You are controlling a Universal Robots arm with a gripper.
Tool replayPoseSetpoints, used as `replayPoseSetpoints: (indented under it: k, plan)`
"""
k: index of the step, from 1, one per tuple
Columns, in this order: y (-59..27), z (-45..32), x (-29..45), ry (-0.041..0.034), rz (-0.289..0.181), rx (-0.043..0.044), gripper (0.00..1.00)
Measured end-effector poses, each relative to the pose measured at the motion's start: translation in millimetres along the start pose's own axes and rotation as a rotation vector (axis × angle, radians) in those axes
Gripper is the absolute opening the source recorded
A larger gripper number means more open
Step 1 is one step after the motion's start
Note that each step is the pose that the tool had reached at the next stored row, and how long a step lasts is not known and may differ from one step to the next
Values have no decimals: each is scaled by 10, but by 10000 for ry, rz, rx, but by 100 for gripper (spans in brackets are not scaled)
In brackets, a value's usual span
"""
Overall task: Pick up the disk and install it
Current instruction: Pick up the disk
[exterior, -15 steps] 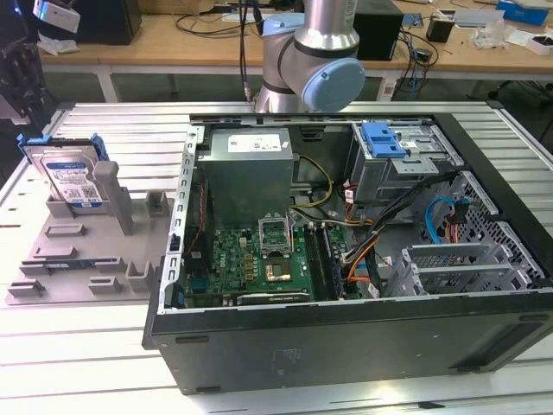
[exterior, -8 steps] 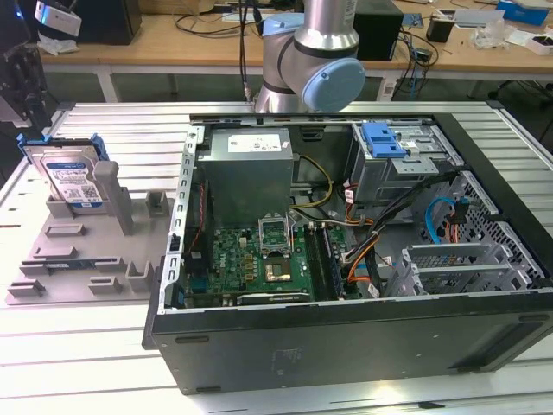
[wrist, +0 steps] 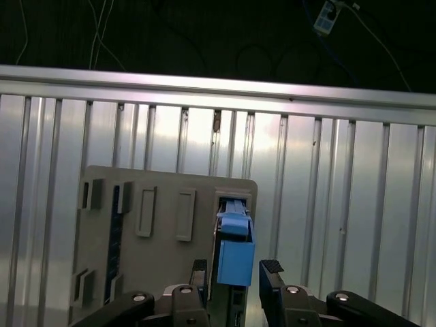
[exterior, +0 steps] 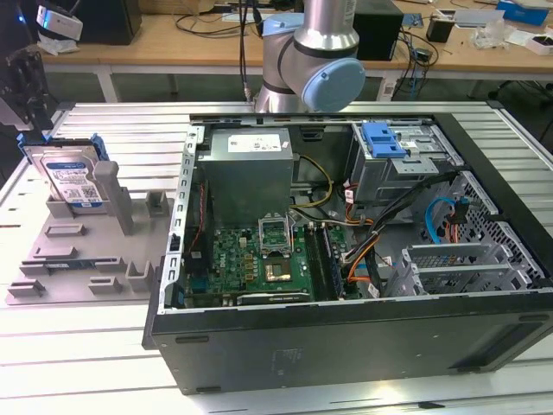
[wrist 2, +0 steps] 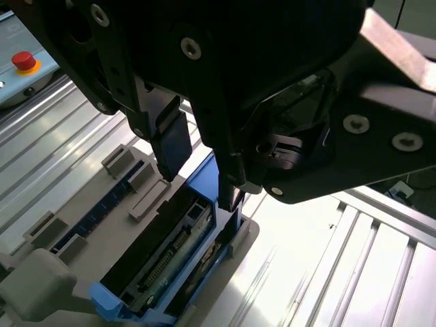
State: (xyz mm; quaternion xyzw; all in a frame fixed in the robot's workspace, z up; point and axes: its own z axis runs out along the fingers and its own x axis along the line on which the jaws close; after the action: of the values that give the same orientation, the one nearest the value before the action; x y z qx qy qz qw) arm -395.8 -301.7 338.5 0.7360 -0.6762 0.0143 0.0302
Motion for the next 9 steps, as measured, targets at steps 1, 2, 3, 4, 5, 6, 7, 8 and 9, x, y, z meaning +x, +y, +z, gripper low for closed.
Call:
replayPoseSetpoints:
  k: [1,2,3,4,5,6,7,8,9]
  plan:
    - [0,4,0,0,1,1,44]
    - [0,9,0,0,0,0,44]
    - [0,13,1,0,0,0,44]
    - [0,19,1,-1,-1,0,44]
    - [0,25,2,-2,0,0,44]
    - [0,28,4,-2,-1,-1,44]
    - [0,34,6,-3,-1,-1,44]
    - [0,38,8,-3,0,0,44]
    - [0,42,9,-3,0,1,44]
